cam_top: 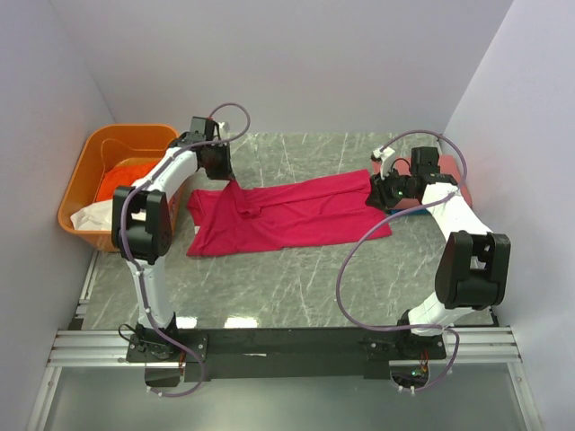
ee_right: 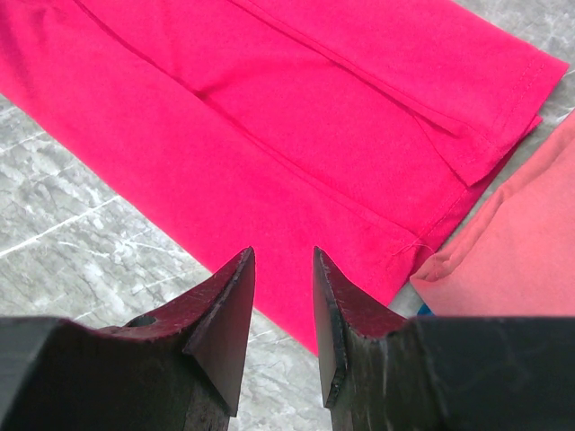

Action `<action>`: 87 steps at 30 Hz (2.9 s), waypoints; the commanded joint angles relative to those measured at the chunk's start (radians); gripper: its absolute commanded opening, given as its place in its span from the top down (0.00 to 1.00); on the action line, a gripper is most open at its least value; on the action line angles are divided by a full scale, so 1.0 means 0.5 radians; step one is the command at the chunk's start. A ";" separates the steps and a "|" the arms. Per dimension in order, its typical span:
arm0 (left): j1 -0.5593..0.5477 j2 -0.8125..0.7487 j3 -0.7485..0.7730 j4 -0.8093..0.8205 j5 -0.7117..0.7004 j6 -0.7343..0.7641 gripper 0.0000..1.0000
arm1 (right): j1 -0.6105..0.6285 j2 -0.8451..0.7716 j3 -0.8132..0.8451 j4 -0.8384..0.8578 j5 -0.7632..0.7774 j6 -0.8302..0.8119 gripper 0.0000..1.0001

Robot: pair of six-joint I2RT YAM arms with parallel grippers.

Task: Fold and stack the t-shirts
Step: Fold the tshirt

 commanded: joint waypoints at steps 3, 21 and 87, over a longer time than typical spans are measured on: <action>0.005 0.085 0.139 -0.039 0.057 0.056 1.00 | 0.027 -0.038 0.012 -0.004 -0.008 -0.021 0.60; -0.002 -0.540 -0.011 0.527 -0.459 -0.073 0.12 | 0.777 -0.152 0.113 -0.314 -0.063 -0.643 0.52; 0.063 -2.838 -1.950 0.513 -0.993 -0.129 0.01 | 1.546 1.257 1.469 -0.032 1.293 0.317 0.87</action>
